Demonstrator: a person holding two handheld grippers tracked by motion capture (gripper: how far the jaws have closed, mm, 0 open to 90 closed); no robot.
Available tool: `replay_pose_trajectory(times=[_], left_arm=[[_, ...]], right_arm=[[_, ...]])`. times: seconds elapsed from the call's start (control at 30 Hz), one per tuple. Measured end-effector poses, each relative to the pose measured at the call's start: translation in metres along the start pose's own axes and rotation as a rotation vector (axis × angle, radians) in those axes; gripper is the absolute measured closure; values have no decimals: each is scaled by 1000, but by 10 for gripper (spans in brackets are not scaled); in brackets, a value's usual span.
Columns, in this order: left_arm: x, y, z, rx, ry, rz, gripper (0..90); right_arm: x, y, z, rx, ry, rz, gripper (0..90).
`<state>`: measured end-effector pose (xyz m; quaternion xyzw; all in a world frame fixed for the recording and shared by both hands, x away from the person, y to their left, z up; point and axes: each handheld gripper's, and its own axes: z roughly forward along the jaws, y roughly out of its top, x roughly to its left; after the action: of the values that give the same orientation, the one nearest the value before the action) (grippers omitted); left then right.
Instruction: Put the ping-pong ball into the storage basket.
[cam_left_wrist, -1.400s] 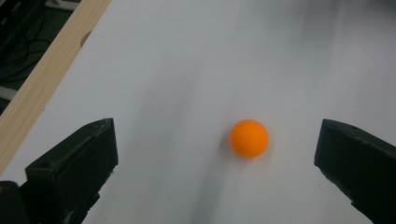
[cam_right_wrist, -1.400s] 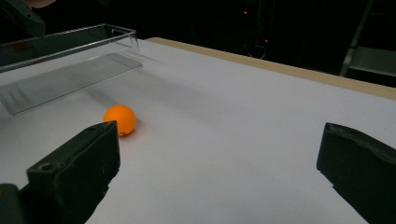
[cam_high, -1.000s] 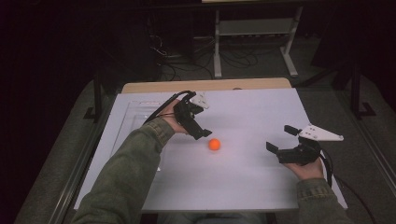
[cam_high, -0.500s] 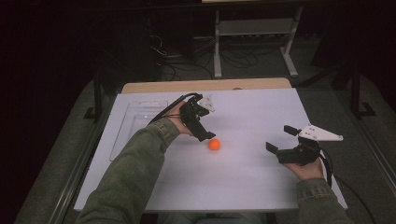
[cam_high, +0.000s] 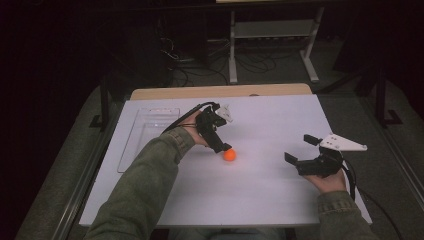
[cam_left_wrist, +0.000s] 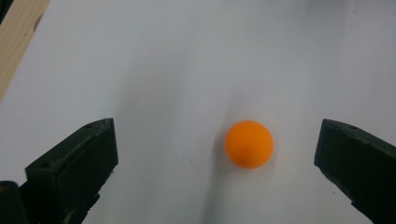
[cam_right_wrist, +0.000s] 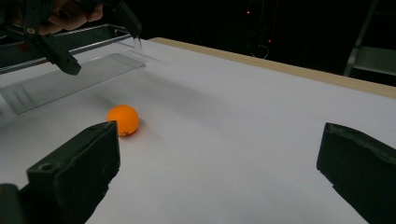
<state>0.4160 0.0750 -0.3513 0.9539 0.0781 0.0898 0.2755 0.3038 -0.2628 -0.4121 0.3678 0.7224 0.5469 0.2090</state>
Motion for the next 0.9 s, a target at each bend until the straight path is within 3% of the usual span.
replay_pose_trajectory(times=[0.9], left_arm=[[-4, 0, 27, 73, -43, 29, 0]], right_arm=[[0, 0, 1, 2, 13, -1, 0]])
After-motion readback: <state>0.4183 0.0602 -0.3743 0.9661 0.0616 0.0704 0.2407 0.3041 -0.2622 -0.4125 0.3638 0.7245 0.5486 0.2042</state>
